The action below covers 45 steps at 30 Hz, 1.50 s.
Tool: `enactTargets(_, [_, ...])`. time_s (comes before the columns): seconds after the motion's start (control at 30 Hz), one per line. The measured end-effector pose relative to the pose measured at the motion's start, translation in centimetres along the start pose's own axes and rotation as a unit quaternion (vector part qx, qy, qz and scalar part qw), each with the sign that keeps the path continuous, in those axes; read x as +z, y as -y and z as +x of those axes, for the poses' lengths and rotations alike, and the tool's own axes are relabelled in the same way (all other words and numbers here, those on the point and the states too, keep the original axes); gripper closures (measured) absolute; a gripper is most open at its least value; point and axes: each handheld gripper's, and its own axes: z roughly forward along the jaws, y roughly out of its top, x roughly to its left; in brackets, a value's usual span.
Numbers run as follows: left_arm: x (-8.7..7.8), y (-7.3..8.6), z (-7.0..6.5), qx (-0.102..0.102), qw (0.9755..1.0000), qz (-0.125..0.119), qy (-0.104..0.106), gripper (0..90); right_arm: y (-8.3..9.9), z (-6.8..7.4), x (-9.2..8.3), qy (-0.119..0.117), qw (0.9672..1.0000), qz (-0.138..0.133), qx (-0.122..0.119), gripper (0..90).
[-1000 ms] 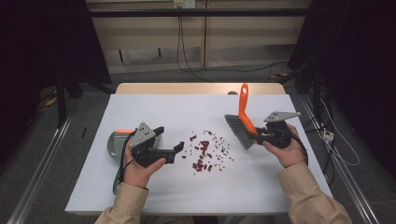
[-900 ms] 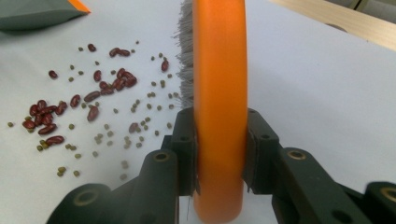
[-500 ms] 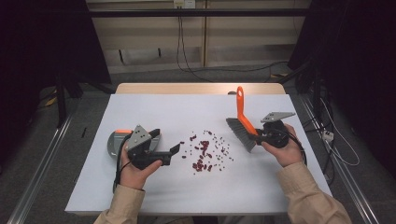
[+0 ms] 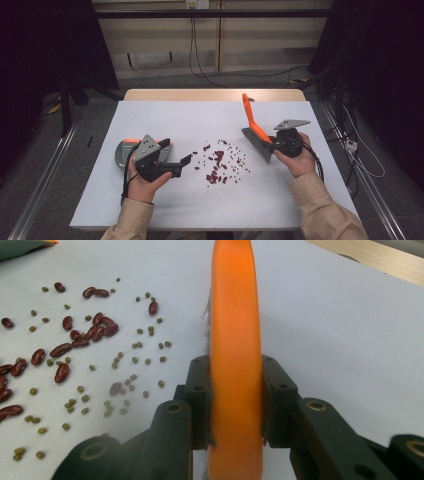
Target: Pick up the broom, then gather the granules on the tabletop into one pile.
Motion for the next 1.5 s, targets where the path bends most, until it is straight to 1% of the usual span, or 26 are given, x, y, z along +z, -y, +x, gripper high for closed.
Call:
enactTargets(0.07, [0.0, 0.0, 0.0, 0.000, 1.0000, 0.000, 0.000, 7.5, 0.0, 0.1, 0.2, 0.001, 1.0000, -0.006, 0.003, 71.3])
enactTargets(0.13, [-0.1, 0.0, 0.1, 0.001, 1.0000, 0.000, -0.001, 7.5, -0.1, 0.3, 0.3, 0.008, 0.9999, -0.009, 0.001, 71.3])
enactTargets(0.2, [-0.1, 0.0, 0.2, -0.002, 1.0000, -0.002, -0.003, 7.2, -0.1, 0.4, 0.4, 0.003, 0.9999, -0.012, 0.004, 71.3])
enactTargets(0.23, [-0.1, 0.0, 0.2, 0.000, 1.0000, -0.001, -0.002, 7.2, -0.1, 0.4, 0.5, 0.002, 0.9999, -0.013, 0.006, 71.3])
enactTargets(0.27, [-0.1, 0.0, 0.2, -0.003, 1.0000, -0.001, -0.001, 7.2, -0.2, 0.5, 0.6, 0.004, 0.9999, -0.014, 0.004, 71.4])
enactTargets(0.33, [-0.1, 0.1, 0.2, -0.003, 1.0000, -0.001, -0.001, 6.7, -0.2, 0.5, 0.7, -0.002, 0.9999, -0.016, 0.005, 71.3])
enactTargets(0.43, [-0.2, 0.1, 0.2, -0.004, 1.0000, -0.002, -0.001, 6.1, -0.3, 0.7, 0.8, 0.000, 0.9998, -0.017, 0.007, 71.3])
enactTargets(0.63, [-0.4, 0.1, 0.3, -0.010, 0.9999, -0.008, -0.001, 5.1, -0.5, 0.9, 1.0, 0.000, 0.9999, -0.010, -0.001, 71.3])
enactTargets(0.8, [-0.5, 0.2, 0.3, -0.008, 0.9999, -0.008, 0.000, 4.6, -0.7, 1.3, 1.2, 0.001, 0.9999, -0.007, -0.007, 71.4])
enactTargets(0.93, [-0.5, 0.2, 0.3, -0.007, 0.9999, -0.009, 0.002, 4.6, -0.8, 1.4, 1.5, 0.005, 0.9999, -0.007, -0.008, 71.3])
enactTargets(1.0, [-0.6, 0.2, 0.4, -0.009, 0.9999, -0.010, 0.000, 4.6, -0.9, 1.5, 1.6, 0.007, 0.9999, -0.006, -0.005, 71.4])
enactTargets(1.03, [-0.6, 0.2, 0.4, -0.009, 0.9999, -0.010, -0.001, 4.6, -1.0, 1.5, 1.7, 0.006, 0.9999, -0.005, -0.007, 71.4])
enactTargets(1.07, [-0.6, 0.2, 0.5, -0.008, 0.9999, -0.011, -0.001, 4.6, -1.1, 1.6, 1.9, 0.005, 1.0000, -0.006, -0.006, 71.3])
enactTargets(1.33, [-0.8, 0.4, 0.5, -0.008, 0.9999, -0.010, 0.000, 4.6, -1.6, 2.7, 2.6, 0.006, 0.9996, 0.001, -0.027, 71.3])
enactTargets(1.5, [-0.9, 0.4, 0.6, -0.008, 0.9999, -0.010, -0.001, 4.6, -1.7, 3.1, 2.9, 0.005, 0.9996, 0.004, -0.027, 71.4])
